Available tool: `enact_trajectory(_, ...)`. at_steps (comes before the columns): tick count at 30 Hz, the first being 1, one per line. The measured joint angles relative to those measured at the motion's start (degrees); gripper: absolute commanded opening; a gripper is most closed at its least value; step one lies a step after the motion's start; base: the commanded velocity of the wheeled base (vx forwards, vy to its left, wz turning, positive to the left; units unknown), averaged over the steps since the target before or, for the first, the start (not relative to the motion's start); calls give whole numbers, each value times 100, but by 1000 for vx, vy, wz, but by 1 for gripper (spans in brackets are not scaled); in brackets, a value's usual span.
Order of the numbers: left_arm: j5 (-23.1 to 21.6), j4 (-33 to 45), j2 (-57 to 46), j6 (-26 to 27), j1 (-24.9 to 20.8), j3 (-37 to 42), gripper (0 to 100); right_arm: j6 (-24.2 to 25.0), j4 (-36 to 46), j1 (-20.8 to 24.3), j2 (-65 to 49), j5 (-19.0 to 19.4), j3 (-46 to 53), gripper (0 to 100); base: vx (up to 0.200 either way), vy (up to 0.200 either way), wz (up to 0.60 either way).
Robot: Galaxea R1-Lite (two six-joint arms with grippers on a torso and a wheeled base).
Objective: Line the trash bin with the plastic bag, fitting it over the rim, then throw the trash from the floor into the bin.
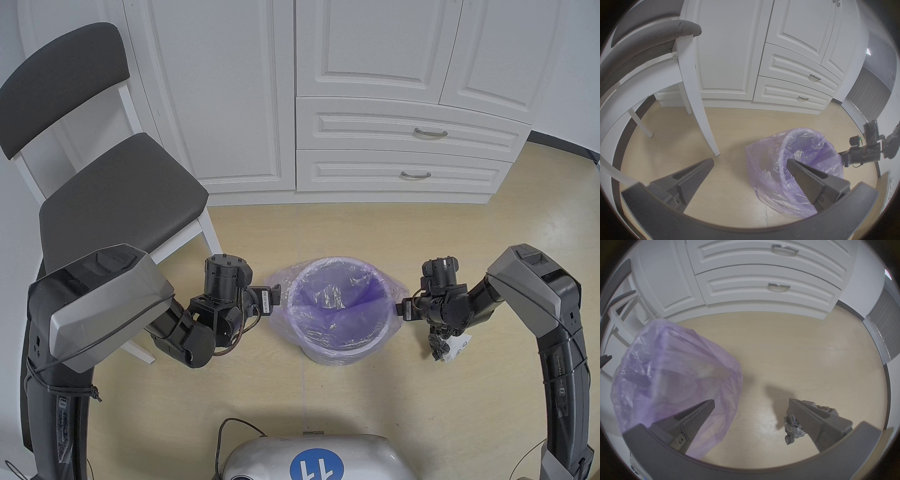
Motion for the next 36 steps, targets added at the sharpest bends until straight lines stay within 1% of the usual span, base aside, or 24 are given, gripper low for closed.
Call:
enact_trajectory(4,0,-6,20,-5,13,-27,100,283,780,-33,295,94,-458,100,0,0,0)
enact_trajectory(8,-2,-9,60,-6,27,-63,100,630,1503,-52,474,404,-902,100,0,0,0)
enact_trajectory(12,-4,-11,107,-30,44,-93,100,751,1776,-82,580,557,-1169,100,0,0,0)
enact_trajectory(16,-4,-101,134,-50,55,-99,100,734,1821,-88,590,578,-1169,100,0,0,0)
enact_trajectory(18,-9,-140,143,-39,77,-112,100,663,1837,-101,532,611,-1020,100,0,0,0)
enact_trajectory(21,-17,-139,145,-27,99,-154,100,404,1835,-118,344,802,-706,100,0,0,0)
enact_trajectory(25,-20,-38,145,-22,77,-245,100,-169,1807,-208,-26,1080,-174,100,0,0,0)
enact_trajectory(28,-22,126,171,-27,35,-378,100,-467,1798,-302,-329,1204,182,100,0,0,0)
enact_trajectory(33,-17,233,385,-33,20,-708,100,-555,1785,-468,-786,1360,614,100,0,0,0)
enact_trajectory(36,-13,197,523,-66,44,-757,100,-553,1760,-536,-1020,1387,855,100,0,0,0)
